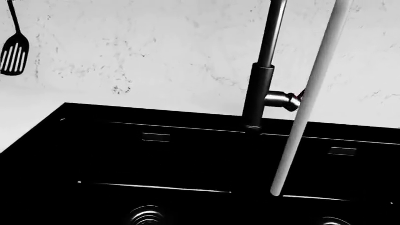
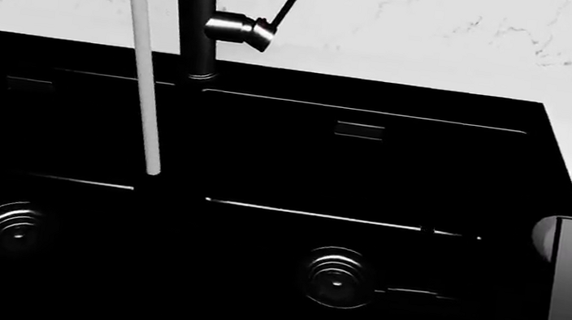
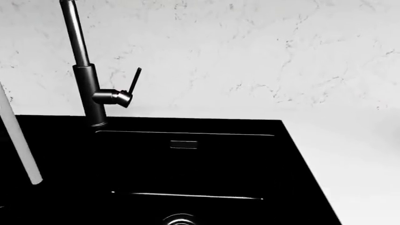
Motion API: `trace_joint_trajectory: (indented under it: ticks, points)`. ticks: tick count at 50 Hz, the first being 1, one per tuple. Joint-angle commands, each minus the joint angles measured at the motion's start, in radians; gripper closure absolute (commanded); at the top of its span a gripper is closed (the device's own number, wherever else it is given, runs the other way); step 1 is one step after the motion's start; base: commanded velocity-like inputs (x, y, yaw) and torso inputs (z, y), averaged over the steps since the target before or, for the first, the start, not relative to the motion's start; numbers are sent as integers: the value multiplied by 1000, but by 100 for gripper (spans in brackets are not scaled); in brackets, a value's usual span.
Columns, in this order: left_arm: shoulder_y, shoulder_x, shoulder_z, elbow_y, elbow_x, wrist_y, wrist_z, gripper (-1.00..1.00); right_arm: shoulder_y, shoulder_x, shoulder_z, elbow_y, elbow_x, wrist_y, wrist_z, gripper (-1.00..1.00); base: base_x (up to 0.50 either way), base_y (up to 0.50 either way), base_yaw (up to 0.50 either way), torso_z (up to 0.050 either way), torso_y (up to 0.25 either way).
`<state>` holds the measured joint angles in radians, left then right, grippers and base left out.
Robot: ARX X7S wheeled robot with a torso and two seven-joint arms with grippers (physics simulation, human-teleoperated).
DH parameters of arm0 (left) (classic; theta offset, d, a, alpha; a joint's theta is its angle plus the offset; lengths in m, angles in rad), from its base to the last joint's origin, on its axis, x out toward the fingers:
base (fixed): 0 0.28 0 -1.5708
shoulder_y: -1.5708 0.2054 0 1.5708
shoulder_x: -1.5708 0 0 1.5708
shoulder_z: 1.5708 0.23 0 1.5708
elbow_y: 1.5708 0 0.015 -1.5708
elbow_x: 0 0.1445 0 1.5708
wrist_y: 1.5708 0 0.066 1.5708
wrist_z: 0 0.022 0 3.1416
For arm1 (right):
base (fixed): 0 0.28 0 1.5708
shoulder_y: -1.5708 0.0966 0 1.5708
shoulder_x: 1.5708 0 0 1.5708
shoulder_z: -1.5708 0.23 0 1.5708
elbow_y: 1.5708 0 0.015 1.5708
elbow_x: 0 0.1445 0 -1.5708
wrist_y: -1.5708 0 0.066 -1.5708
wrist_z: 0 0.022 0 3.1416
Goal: Pick the broccolis and asparaguss from the sink and place them in one bowl. Place the onion in the other bowl. Then turn off the sink faucet.
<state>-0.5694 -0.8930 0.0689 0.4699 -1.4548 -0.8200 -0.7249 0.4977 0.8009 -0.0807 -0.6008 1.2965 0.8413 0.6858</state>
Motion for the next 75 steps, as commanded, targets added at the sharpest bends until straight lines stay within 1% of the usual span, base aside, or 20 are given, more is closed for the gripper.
trace_joint_trajectory:
  ticks: [1,25,28,32,42,43,44,45,46,50,52,55,56,60,63,66,69,70,72,75]
  points:
    - [6,6,0,2,0,7,-5,-100,11,2,-6,7,4,6,4,-100,500,28,0,0,0]
    - [4,9,13,-13,12,6,-3,-100,-2,16,7,5,16,3,32,-100,484,214,0,0,1]
    - [5,11,10,-15,-6,5,-11,-100,4,18,15,6,25,1,40,-100,69,37,0,0,0]
    - [12,11,24,-15,34,7,-2,-100,2,19,18,2,30,-1,41,-100,0,0,0,0,3]
    - [6,11,34,-34,34,0,11,-100,12,12,15,10,45,3,62,-100,0,0,0,0,0]
    - [4,8,37,-30,42,-1,15,-100,10,8,16,14,38,-3,58,-100,0,0,0,0,0]
    - [-8,-2,68,-13,95,-15,24,-100,17,1,9,24,31,-4,53,-100,0,0,0,0,0]
    - [-3,15,42,-30,40,-1,8,-100,25,-10,8,34,27,-11,49,-100,0,0,0,0,0]
    - [-7,12,37,-34,41,2,10,-100,36,-27,3,55,27,-16,44,-100,0,0,0,0,0]
    - [-51,40,72,-57,70,-11,2,-100,187,-73,-84,165,10,52,33,-100,0,0,0,0,0]
    - [-94,67,88,-82,65,-23,-14,-100,271,-116,-130,266,6,96,43,-100,0,0,0,0,0]
    - [-173,113,146,-117,111,-48,-18,-100,367,-208,-207,484,-122,41,-76,-100,0,0,0,0,0]
    - [-193,123,162,-133,137,-51,-19,-100,390,-230,-241,542,-174,-6,-169,-100,0,0,0,0,0]
    - [-238,183,182,-190,139,-50,-26,-100,505,-278,-304,756,-287,-75,-309,-100,0,0,0,0,0]
    - [-272,214,216,-226,211,-29,-8,-100,572,-306,-324,909,-338,-121,-387,-100,0,0,0,0,0]
    - [-323,261,256,-324,269,-12,41,-100,659,-352,-364,1103,-393,-189,-541,-100,0,0,0,0,0]
    - [-363,291,289,-389,312,-3,75,-100,726,-394,-381,1277,-433,-240,-617,-100,0,0,0,0,0]
    - [-385,309,310,-420,337,2,94,-100,764,-429,-391,1410,-461,-291,-668,-100,0,0,0,0,0]
    - [-403,332,328,-456,360,11,105,-100,813,-465,-408,1542,-492,-338,-722,-100,0,0,0,0,0]
    - [-440,392,357,-549,399,32,129,-100,958,-563,-440,1900,-563,-476,-870,-100,0,0,0,0,0]
